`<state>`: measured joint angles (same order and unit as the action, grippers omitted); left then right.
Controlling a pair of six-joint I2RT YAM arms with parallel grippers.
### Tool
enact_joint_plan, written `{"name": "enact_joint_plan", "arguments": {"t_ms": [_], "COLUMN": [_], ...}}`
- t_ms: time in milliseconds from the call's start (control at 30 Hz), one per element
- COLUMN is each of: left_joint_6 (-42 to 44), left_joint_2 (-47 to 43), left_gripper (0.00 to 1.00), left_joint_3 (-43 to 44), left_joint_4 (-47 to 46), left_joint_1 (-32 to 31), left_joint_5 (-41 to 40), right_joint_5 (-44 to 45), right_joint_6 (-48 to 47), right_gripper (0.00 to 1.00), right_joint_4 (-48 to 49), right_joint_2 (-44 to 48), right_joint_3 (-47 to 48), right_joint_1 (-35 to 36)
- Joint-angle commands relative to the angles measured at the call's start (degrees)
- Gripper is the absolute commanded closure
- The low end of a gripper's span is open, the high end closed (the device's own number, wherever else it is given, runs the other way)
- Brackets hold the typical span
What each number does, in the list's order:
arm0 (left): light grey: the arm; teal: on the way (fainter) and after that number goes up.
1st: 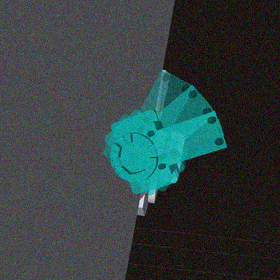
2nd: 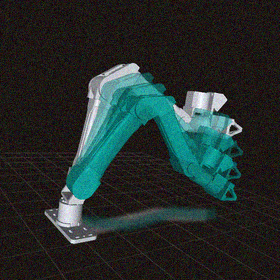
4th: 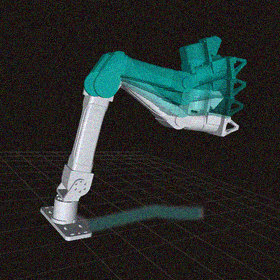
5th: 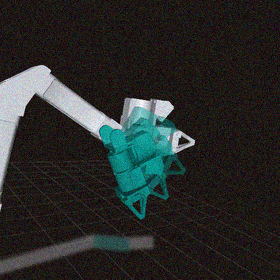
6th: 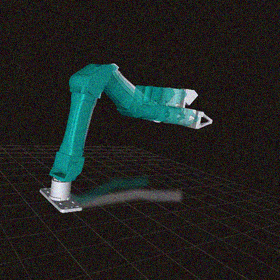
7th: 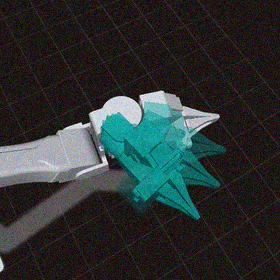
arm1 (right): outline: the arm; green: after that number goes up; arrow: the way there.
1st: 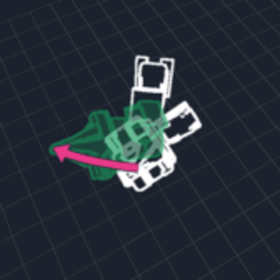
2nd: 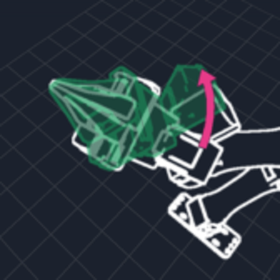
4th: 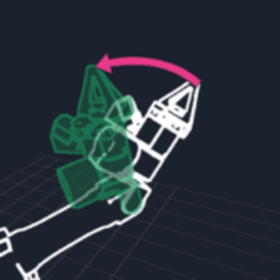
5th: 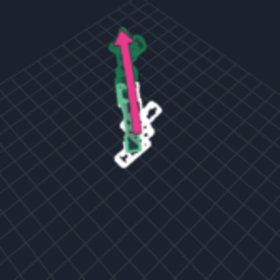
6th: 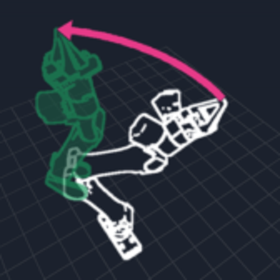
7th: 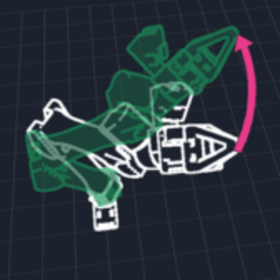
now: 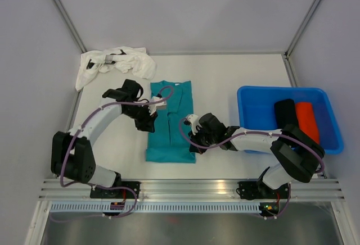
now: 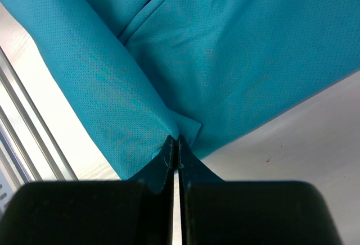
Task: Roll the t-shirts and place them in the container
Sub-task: Roll the tshirt
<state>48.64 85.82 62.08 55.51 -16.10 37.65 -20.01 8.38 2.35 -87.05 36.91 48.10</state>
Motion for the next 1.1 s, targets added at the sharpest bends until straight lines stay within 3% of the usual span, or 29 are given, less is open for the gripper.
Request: {"name": "enact_joint_plan", "arguments": {"t_ms": [0,133,267,367,533,667,767,833,900,1067], "left_joint_6": [-3.5,-4.4,-5.3,-5.8,-6.3,-5.8,-5.7,-5.7,-5.8,-7.1], "left_joint_2": [-7.8,-8.7,-6.9,-4.2,-0.1,0.8,0.6,0.5,-0.1,-0.9], "left_gripper": [0.71,0.71,0.71,0.72,0.73,0.73,0.73,0.73,0.73,0.71], "left_joint_3": [-3.0,-12.6,-15.8,-16.6,-14.9,-15.1,-15.5,-15.9,-16.1,-15.9], "left_joint_4": [0.7,-2.2,-6.9,-10.6,-12.0,-12.1,-12.0,-12.0,-12.0,-12.0], "left_joint_1": [-5.4,-10.8,-11.7,-11.6,-11.2,-10.9,-10.4,-10.3,-10.2,-10.1], "left_joint_5": [1.1,-2.7,-5.5,-8.1,-5.6,-4.3,-3.7,-3.4,-3.2,-3.0], "right_joint_5": [1.6,2.3,2.8,3.6,6.5,10.9,12.9,13.2,10.4,0.8], "right_joint_6": [2.6,3.5,3.7,3.5,2.8,1.9,3.0,3.9,5.8,9.5], "right_gripper": [1.00,0.95,0.94,0.89,0.73,0.68,0.70,0.79,0.88,0.98], "right_joint_4": [0.0,0.3,0.3,0.5,-1.6,-5.8,-6.2,-5.9,-3.7,6.4], "right_joint_2": [1.0,0.8,0.6,0.8,3.1,7.2,11.6,14.4,15.5,12.5], "right_joint_3": [1.5,1.2,1.1,0.9,1.2,1.5,0.3,-0.8,-1.5,-3.4], "right_joint_1": [-0.4,-0.7,-0.9,-0.9,-1.1,-1.8,-3.4,-4.0,-3.9,0.3]}}
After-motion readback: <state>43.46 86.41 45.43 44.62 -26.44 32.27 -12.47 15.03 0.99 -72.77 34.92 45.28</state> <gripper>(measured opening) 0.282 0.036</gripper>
